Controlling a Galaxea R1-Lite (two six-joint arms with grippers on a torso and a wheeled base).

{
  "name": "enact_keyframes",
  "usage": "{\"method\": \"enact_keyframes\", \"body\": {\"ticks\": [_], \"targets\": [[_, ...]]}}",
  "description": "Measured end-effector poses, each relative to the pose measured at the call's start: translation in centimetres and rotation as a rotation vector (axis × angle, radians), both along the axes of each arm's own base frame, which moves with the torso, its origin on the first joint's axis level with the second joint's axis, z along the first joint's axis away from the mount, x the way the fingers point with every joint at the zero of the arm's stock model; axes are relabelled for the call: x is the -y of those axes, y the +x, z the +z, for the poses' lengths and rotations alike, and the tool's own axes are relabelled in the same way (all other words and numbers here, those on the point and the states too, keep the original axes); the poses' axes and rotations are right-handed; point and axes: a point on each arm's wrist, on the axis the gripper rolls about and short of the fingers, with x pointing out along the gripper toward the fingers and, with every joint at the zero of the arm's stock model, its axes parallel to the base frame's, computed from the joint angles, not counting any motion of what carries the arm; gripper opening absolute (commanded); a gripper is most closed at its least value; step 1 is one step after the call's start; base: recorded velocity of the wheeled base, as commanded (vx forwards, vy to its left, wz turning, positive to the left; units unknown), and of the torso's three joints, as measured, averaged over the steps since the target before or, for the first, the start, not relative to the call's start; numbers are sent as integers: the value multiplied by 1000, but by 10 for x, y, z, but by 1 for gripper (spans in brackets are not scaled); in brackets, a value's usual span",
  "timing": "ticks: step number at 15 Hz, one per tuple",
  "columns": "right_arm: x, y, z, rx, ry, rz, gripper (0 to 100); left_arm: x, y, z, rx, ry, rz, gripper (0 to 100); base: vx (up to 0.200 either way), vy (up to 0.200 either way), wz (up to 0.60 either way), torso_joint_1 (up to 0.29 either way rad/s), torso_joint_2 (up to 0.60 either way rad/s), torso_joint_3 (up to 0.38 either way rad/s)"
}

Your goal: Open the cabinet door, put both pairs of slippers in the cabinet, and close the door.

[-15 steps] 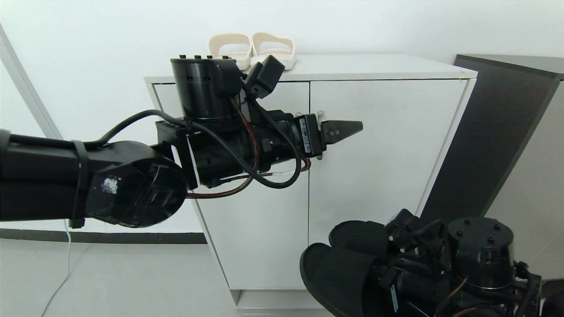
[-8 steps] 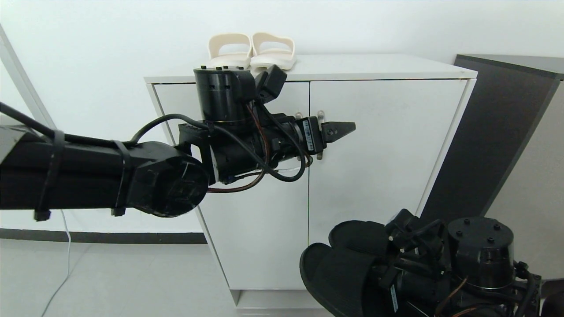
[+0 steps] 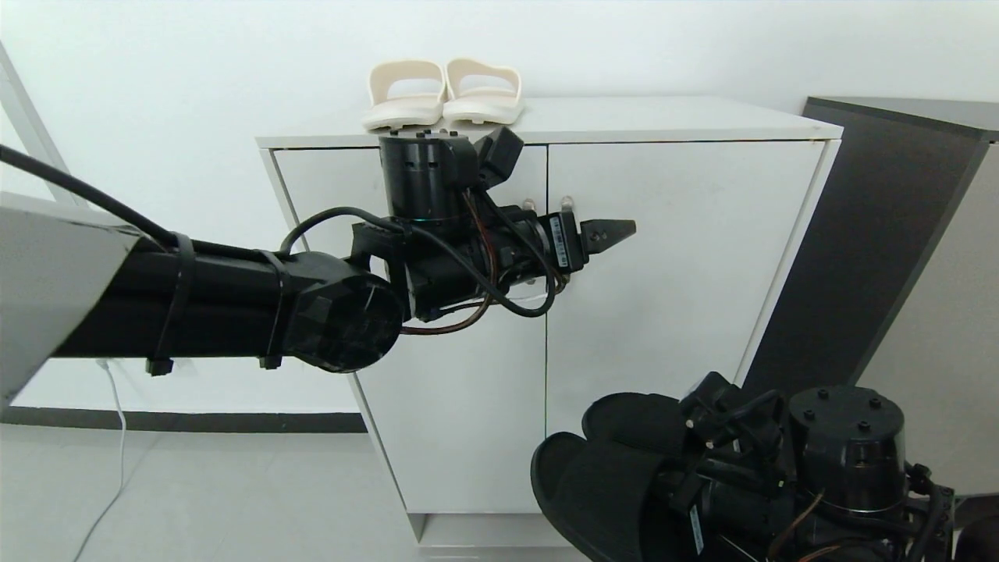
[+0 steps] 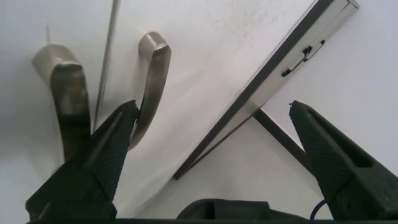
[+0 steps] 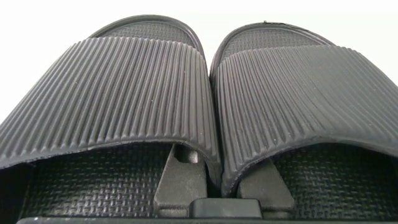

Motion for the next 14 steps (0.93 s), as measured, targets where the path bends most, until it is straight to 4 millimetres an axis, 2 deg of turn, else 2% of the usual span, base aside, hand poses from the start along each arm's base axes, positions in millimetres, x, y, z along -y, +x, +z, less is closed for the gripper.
{"method": "enact_keyframes", "body": {"ticks": [4, 8, 11, 14], "targets": [[0, -1, -1, -6, -4, 3, 0, 1, 4, -6, -9, 8, 12, 0, 0, 0, 0, 0, 0, 0], [1, -6, -6, -24, -13, 29, 0, -3, -5, -13, -23, 21, 3, 0, 0, 0, 0, 0, 0, 0], [3, -14, -8, -9, 3, 109, 0, -10, -25, -18, -17, 14, -16, 0, 0, 0, 0, 0, 0, 0], [9, -25, -14, 9, 5, 200, 0, -15, -55, -15, -20, 21, -47, 0, 0, 0, 0, 0, 0, 0]]}}
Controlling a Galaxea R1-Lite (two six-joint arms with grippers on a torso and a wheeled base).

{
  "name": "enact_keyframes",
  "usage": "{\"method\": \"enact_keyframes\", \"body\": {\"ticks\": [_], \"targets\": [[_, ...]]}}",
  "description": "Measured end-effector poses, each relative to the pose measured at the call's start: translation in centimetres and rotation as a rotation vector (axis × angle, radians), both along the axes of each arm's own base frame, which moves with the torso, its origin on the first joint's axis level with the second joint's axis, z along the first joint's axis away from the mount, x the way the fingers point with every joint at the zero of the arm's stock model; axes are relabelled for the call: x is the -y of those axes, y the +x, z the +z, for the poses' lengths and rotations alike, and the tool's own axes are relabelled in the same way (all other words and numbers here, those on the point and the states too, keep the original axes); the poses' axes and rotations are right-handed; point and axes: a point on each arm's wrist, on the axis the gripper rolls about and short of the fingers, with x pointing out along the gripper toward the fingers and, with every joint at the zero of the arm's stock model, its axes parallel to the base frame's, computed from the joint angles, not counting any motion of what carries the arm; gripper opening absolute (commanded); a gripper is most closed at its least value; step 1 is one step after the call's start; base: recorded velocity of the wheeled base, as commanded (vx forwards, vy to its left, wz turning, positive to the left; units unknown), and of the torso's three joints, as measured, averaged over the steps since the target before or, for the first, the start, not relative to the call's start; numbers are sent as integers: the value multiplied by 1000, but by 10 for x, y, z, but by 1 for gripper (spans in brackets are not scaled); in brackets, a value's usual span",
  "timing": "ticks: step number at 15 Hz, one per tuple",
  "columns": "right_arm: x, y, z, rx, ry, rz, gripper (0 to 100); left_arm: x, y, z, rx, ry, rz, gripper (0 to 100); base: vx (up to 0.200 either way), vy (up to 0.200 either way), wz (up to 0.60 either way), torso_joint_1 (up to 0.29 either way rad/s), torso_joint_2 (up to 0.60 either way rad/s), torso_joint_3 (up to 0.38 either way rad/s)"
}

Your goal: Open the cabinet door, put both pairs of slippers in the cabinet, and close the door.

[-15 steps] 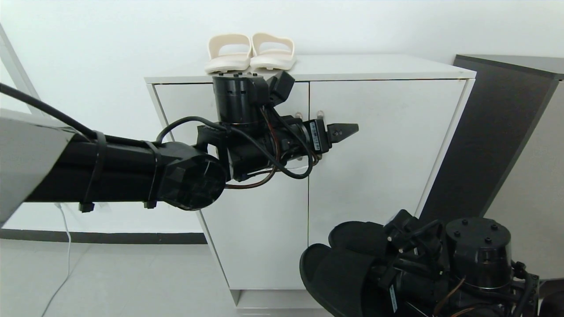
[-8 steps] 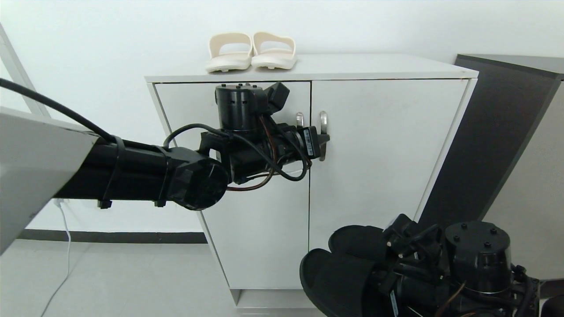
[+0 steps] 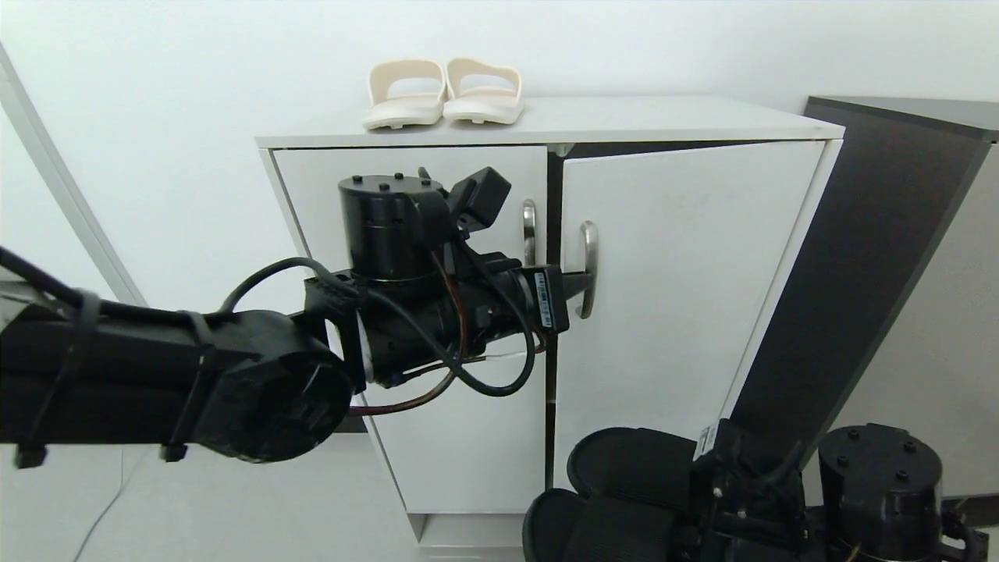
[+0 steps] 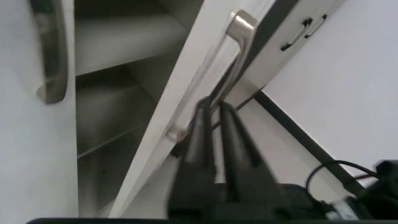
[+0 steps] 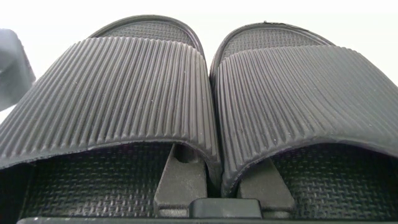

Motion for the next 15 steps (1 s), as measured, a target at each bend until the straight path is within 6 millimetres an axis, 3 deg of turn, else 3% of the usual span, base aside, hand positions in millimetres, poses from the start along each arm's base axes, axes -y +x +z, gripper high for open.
{"method": "enact_keyframes", "body": {"ticks": [5, 10, 15], "targets": [[7, -9, -7, 8, -16, 78, 0, -15, -36, 13, 19, -21, -36, 0, 0, 0, 0, 0, 0, 0], [8, -11, -8, 6, -24, 82, 0, -38, -22, 15, -5, -47, -16, 0, 0, 0, 0, 0, 0, 0], [7, -12, -9, 10, -29, 91, 0, -30, -2, 20, -12, -84, -11, 0, 0, 0, 0, 0, 0, 0]]}}
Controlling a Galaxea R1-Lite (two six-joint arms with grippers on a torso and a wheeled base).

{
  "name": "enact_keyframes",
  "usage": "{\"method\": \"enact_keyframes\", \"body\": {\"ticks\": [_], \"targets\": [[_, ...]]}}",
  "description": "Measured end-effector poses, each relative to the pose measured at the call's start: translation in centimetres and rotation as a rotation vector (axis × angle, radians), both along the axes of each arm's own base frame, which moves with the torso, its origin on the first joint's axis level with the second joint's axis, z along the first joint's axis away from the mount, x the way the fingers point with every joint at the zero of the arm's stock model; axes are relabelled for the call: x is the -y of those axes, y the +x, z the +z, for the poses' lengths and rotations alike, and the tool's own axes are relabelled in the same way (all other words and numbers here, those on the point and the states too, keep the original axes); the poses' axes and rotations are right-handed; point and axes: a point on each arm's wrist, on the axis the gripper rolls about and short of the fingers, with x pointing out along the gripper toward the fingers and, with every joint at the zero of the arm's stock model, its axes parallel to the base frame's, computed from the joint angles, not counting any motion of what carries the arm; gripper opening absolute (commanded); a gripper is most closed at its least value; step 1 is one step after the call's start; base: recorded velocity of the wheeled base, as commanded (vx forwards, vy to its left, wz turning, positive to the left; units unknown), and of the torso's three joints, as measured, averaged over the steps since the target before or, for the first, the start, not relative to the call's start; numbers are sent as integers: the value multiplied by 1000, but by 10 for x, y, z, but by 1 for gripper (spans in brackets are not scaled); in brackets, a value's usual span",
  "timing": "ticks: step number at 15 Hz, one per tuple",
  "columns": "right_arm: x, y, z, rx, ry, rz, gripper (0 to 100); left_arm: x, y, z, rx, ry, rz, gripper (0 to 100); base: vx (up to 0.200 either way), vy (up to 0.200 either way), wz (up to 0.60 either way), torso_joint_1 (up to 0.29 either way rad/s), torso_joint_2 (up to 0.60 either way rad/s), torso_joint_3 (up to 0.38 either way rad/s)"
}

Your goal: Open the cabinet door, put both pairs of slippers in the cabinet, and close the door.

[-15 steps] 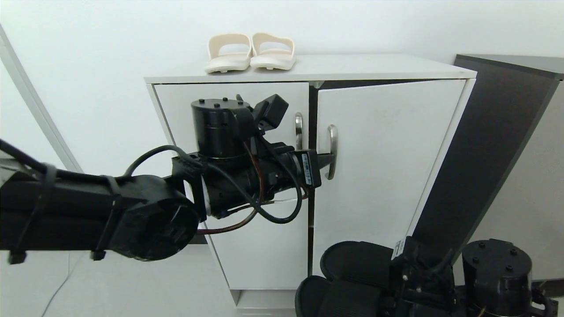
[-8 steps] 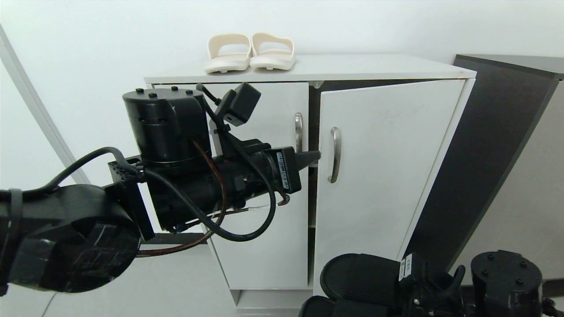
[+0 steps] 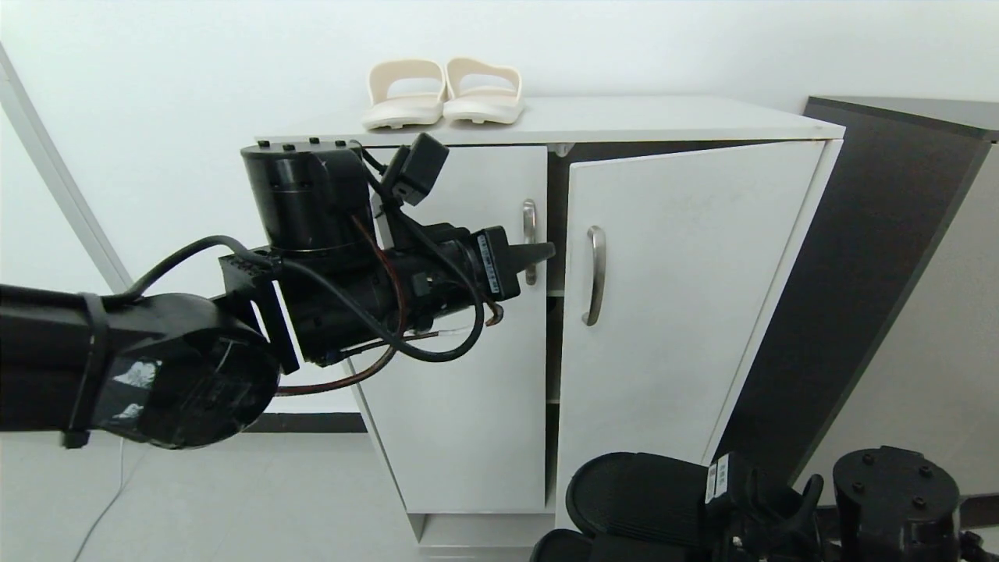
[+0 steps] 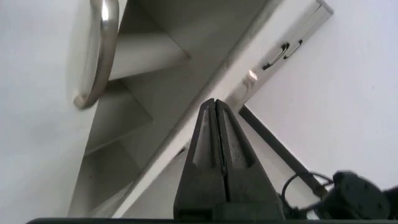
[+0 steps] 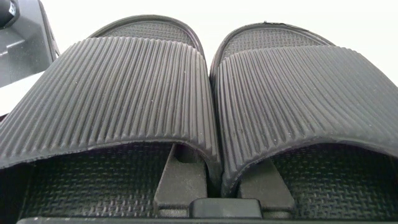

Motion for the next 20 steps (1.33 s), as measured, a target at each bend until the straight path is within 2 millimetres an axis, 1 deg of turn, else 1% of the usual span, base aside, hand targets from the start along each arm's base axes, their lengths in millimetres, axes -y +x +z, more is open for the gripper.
{"method": "enact_keyframes", "body": {"ticks": [2, 6, 13, 18, 20], "targets": [[0, 0, 0, 0, -1, 2, 0, 5, 12, 2, 1, -16, 9, 0, 0, 0, 0, 0, 0, 0], [-1, -1, -1, -2, -2, 8, 0, 15, 33, -3, 1, -19, 20, 0, 0, 0, 0, 0, 0, 0], [-4, -5, -5, -12, -21, 31, 0, 28, 52, -6, 6, -38, 17, 0, 0, 0, 0, 0, 0, 0], [-6, -13, -11, -37, -40, 65, 0, 35, 58, -13, -16, -48, 13, 0, -200, 0, 0, 1, 4, 2], [-6, -16, -12, -46, -47, 78, 0, 43, 54, -14, 2, -62, -8, 0, -200, 0, 0, -2, 7, 5]]}}
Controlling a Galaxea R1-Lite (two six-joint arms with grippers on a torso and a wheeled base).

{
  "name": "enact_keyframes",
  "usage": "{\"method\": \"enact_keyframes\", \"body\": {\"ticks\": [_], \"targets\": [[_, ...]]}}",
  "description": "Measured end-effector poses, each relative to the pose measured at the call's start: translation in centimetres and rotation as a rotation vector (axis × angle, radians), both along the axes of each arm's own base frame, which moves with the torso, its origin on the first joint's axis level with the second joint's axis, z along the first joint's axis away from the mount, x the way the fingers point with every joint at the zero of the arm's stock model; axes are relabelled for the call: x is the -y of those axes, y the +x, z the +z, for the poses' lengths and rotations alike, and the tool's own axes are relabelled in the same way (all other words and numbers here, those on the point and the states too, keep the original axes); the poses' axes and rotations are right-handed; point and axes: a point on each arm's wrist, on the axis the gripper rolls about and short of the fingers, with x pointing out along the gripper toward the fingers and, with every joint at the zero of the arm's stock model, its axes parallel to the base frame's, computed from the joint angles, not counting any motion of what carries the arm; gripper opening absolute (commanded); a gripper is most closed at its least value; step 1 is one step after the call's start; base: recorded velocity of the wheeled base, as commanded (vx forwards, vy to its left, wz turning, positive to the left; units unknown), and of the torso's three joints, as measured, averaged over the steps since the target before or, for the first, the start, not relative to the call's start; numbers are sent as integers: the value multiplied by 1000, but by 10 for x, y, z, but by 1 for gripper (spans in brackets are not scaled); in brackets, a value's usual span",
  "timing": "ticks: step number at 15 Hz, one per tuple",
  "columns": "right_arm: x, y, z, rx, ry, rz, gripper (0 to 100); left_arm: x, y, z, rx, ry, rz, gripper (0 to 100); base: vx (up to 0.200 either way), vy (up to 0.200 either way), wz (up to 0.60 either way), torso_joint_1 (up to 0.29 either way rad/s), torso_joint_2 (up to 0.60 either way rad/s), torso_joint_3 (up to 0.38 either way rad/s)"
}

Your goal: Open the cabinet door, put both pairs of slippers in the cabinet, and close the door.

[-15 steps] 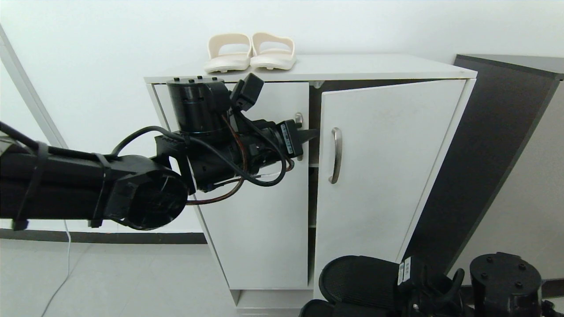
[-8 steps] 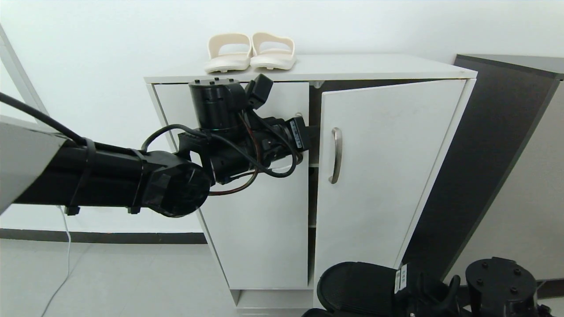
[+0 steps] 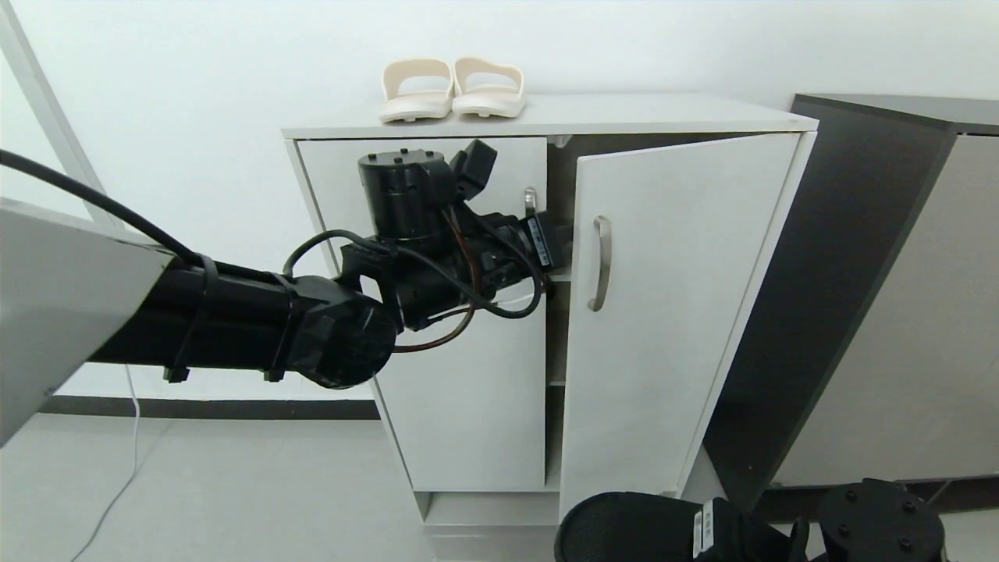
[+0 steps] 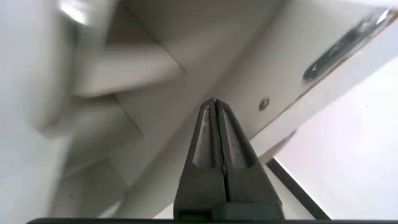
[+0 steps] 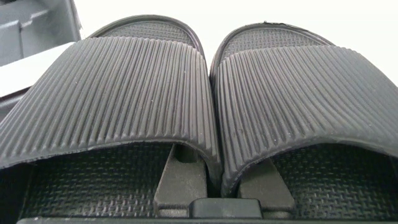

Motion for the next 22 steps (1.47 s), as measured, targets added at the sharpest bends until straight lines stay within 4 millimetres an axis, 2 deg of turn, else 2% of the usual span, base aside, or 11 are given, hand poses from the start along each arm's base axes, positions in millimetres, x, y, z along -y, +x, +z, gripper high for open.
{"method": "enact_keyframes", "body": {"ticks": [2, 5, 9, 13, 16, 19, 22], "targets": [[0, -4, -2, -9, -3, 28, 0, 16, -14, -6, 4, 1, -49, 0, -200, 0, 0, 5, 7, 2], [0, -8, -2, 0, 9, 53, 0, 43, -51, -9, 48, -28, -164, 0, -200, 0, 0, -1, 4, 4], [0, -10, -2, 1, 9, 62, 0, 43, -56, -6, 66, -43, -170, 0, 0, 0, 0, 0, 0, 0], [-4, -3, 0, 29, 40, 33, 0, 16, -47, 0, 68, -42, -98, 0, 0, 0, 0, 0, 0, 0], [-12, 23, 0, 80, 36, -205, 0, -18, -50, 12, 46, -28, 39, 0, 0, 0, 0, 0, 0, 0], [-37, 63, 11, 140, 110, -498, 0, -67, -65, 21, -56, 52, 291, 0, 0, 0, 0, 0, 0, 0], [-47, 103, 14, 158, 125, -745, 0, -117, -98, 29, -78, 86, 443, 0, 0, 0, 0, 0, 0, 0]]}}
